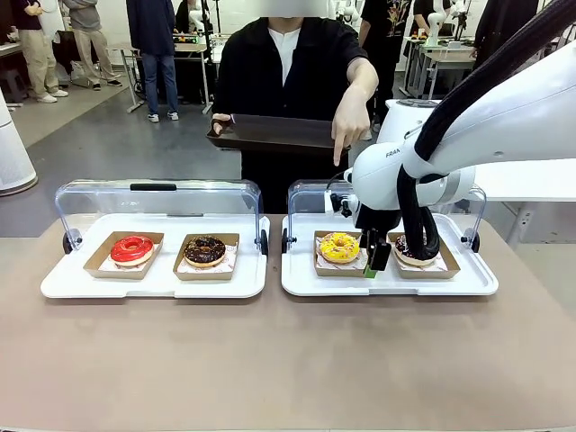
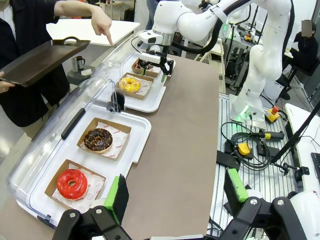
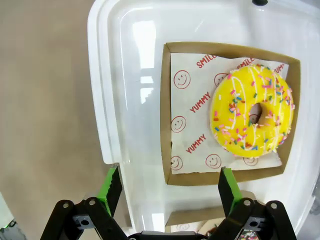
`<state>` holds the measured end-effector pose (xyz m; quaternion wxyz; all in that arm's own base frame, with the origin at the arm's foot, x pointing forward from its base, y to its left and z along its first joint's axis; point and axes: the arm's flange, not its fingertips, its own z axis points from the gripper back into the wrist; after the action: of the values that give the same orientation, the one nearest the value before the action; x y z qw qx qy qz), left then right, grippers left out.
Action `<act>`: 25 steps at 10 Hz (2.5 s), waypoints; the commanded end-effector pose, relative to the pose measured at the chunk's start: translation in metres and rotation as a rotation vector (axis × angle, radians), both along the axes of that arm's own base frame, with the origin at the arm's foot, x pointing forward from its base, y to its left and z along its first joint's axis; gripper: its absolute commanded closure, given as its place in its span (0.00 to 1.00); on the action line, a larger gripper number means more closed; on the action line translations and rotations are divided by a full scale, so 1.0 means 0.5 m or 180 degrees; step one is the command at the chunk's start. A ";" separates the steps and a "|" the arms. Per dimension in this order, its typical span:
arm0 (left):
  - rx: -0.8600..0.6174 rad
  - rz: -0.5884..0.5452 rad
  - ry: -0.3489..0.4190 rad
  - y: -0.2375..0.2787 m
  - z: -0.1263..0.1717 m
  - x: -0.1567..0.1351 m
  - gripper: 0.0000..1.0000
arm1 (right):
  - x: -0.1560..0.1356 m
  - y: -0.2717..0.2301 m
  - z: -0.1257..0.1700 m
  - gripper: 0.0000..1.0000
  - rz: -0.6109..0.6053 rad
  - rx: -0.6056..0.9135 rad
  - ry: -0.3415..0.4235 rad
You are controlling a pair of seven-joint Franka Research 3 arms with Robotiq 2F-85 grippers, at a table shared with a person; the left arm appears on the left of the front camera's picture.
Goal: Provide the desired donut to the person.
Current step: Pick up and lift the Paper togo box containing the Donut pointed at by the person.
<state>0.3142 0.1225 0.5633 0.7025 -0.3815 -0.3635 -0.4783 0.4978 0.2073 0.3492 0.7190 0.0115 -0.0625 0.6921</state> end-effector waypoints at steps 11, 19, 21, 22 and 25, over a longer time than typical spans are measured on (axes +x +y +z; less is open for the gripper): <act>-0.0023 -0.0010 -0.0022 0.001 0.001 -0.001 0.00 | 0.027 0.008 -0.039 0.11 -0.0069 0.0137 0.0062; -0.0023 -0.0010 -0.0022 0.001 0.001 -0.001 0.00 | 0.028 0.007 -0.043 1.00 -0.0004 0.0137 0.0145; -0.0023 -0.0010 -0.0022 0.001 0.001 -0.001 0.00 | 0.028 0.006 -0.045 1.00 0.0003 0.0144 0.0160; -0.0023 -0.0010 -0.0022 0.001 0.001 -0.001 0.00 | 0.028 0.005 -0.046 1.00 -0.0001 0.0150 0.0178; -0.0023 -0.0010 -0.0022 0.001 0.001 -0.001 0.00 | 0.006 0.016 -0.026 1.00 0.0099 0.0082 0.0260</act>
<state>0.3142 0.1225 0.5633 0.7026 -0.3815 -0.3635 -0.4783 0.5036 0.2130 0.3301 0.7201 0.0299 -0.0538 0.6911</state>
